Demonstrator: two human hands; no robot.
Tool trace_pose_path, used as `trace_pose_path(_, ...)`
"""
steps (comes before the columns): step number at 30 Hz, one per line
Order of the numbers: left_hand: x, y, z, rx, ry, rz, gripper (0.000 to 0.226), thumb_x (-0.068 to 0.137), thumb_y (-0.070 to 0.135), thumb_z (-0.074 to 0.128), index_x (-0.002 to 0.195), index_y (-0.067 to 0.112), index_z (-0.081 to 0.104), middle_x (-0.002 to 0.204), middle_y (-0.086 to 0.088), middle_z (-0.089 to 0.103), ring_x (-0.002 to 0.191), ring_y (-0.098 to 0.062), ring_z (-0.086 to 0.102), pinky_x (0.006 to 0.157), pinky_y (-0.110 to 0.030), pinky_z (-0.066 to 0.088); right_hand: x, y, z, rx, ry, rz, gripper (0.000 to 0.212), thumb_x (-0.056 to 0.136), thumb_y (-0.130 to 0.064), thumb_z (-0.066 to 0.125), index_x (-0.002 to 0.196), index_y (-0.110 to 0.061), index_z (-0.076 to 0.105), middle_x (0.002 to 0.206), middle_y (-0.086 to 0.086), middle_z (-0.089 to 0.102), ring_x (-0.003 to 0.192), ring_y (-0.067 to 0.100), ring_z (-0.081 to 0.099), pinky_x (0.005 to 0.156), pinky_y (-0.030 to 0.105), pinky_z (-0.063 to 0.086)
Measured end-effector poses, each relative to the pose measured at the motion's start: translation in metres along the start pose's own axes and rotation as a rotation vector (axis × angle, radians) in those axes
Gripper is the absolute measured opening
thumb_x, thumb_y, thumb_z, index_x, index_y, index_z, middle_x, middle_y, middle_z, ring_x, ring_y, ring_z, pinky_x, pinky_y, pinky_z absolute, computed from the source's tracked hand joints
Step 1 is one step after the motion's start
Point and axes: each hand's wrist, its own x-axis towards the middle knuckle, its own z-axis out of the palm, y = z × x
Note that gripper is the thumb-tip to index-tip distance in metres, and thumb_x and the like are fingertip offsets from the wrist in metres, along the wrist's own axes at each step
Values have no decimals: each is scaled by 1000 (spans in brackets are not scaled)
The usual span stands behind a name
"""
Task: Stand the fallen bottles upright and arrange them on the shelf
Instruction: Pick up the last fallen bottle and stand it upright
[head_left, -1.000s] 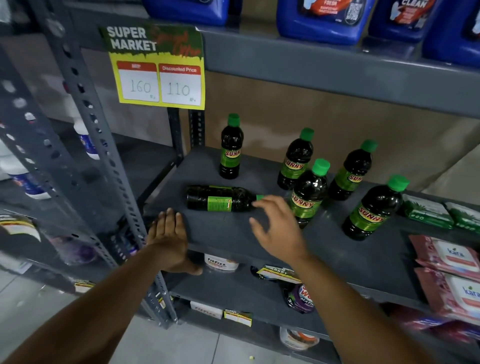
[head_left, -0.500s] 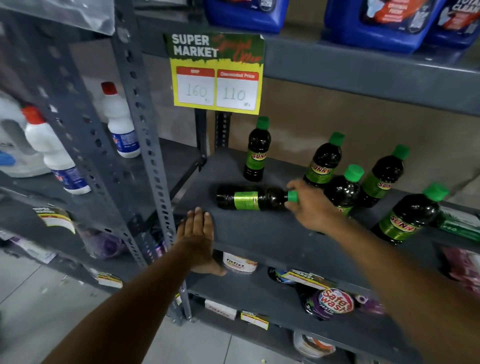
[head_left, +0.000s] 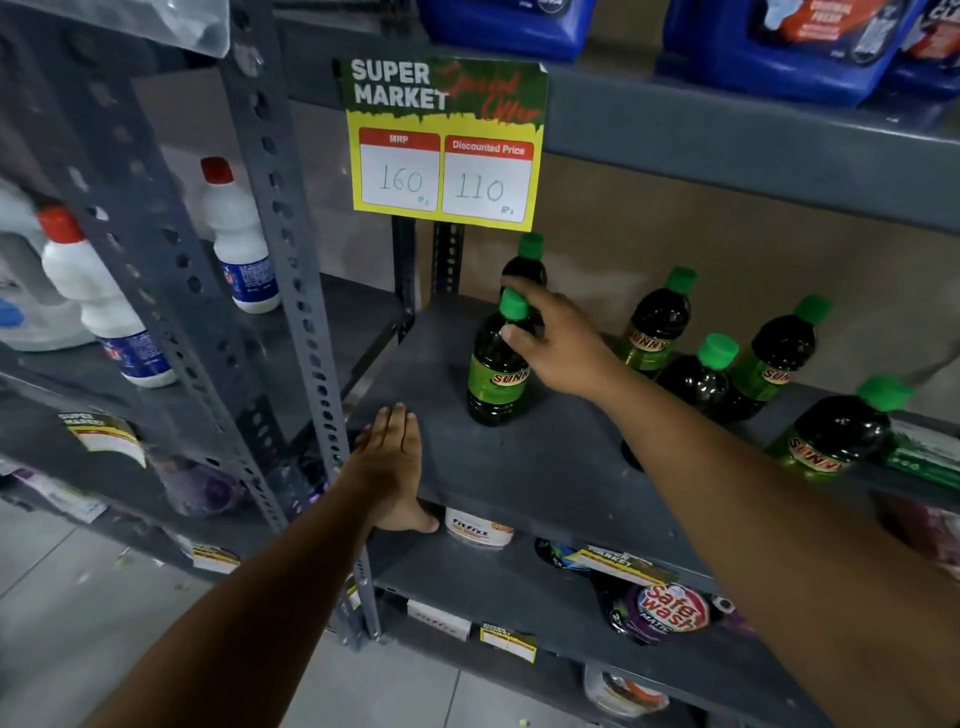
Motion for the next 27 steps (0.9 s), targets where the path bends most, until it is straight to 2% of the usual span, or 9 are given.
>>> trace_pose_path(2, -1, 0, 1, -4, 5, 3, 146, 61, 67, 75, 147, 2, -24, 157, -18, -28, 147, -33, -21, 119, -44, -5, -1, 6, 0, 173, -91, 64, 90, 82, -13, 71, 153, -28, 16, 139, -7, 44, 127, 10, 44, 102, 25, 37)
trace_pose_path(4, -1, -1, 2, -10, 10, 10, 146, 61, 67, 75, 147, 2, -23, 157, -19, -28, 147, -34, -21, 119, -45, -4, -3, 14, 5, 231, -168, 103, 108, 76, -2, 76, 154, -21, 5, 135, -7, 42, 126, 8, 41, 101, 23, 33)
trace_pose_path(6, -1, -1, 2, -11, 1, 14, 145, 61, 67, 75, 147, 2, -23, 157, -19, -28, 147, -34, -22, 119, -46, -4, -5, 24, 16, 225, -189, 156, 102, 75, -2, 78, 152, -18, 13, 134, -4, 46, 127, 12, 43, 104, 27, 34)
trace_pose_path(9, 1, -1, 1, 2, -11, 12, 145, 62, 69, 73, 147, 3, -24, 157, -18, -29, 146, -34, -23, 119, -46, -5, -9, 32, 35, 208, -46, 216, 89, 66, -25, 86, 139, -27, 35, 130, -6, 55, 121, 15, 53, 105, 39, 42)
trace_pose_path(11, 1, -1, 1, 11, -16, 11, 144, 63, 69, 73, 147, 3, -24, 157, -17, -29, 146, -34, -24, 119, -46, -6, -11, 34, 45, 175, 47, 221, 89, 57, -35, 89, 131, -27, 41, 124, -8, 56, 115, 13, 55, 99, 35, 44)
trace_pose_path(14, 2, -2, 1, 15, -15, 7, 144, 63, 68, 73, 147, 4, -24, 157, -16, -29, 146, -33, -25, 119, -46, -7, -15, 42, 59, 209, 26, 237, 87, 58, -26, 90, 131, -22, 43, 124, -7, 58, 115, 13, 56, 99, 34, 45)
trace_pose_path(22, 2, -2, 1, 39, -20, 19, 143, 64, 69, 71, 147, 3, -24, 157, -18, -28, 146, -35, -24, 120, -48, -5, -19, 55, 67, 307, -9, 265, 81, 53, -36, 80, 127, -31, 47, 118, -8, 66, 110, 12, 63, 98, 44, 51)
trace_pose_path(24, 1, -2, 1, 38, -18, 19, 142, 65, 69, 71, 147, 3, -24, 157, -18, -28, 146, -35, -24, 120, -48, -4, -23, 55, 69, 299, -9, 264, 82, 56, -36, 80, 129, -30, 44, 120, -7, 65, 111, 12, 62, 98, 41, 50)
trace_pose_path(27, 1, -2, 2, 20, 5, 13, 137, 68, 68, 68, 148, 2, -22, 158, -18, -25, 146, -35, -22, 121, -48, -4, -32, 54, 72, 251, -18, 276, 78, 66, -29, 84, 132, -24, 44, 125, -5, 62, 115, 13, 58, 93, 27, 44)
